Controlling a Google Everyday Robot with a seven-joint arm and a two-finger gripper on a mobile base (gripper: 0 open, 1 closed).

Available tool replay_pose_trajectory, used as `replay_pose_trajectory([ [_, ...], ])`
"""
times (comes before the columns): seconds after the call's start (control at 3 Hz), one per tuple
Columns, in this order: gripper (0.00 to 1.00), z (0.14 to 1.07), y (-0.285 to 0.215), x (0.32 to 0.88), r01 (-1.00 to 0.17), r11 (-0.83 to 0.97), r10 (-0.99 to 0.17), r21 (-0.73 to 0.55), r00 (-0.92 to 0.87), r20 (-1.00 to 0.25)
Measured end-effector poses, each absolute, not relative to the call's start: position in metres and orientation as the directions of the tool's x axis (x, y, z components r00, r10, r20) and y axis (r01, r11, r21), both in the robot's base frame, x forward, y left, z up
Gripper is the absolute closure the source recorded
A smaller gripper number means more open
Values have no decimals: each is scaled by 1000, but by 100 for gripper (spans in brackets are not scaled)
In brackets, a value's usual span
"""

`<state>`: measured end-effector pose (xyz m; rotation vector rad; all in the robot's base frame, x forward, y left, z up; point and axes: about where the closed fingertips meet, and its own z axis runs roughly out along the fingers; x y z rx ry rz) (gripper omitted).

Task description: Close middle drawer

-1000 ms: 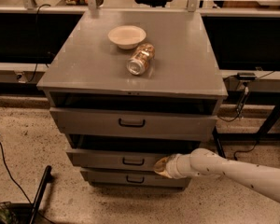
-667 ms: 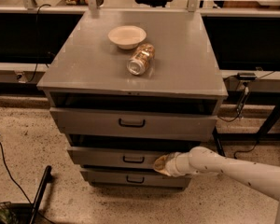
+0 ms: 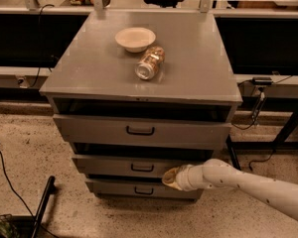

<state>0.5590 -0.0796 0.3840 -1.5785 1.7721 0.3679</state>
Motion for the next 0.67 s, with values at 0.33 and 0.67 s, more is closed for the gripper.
replay_pose_trajectory([
  [0.33,100,397,-73,517,-966,183,-707,-181,-1,-708],
  [0.67,100,414,-65,466,-985,128,-623,-116,12,-782],
])
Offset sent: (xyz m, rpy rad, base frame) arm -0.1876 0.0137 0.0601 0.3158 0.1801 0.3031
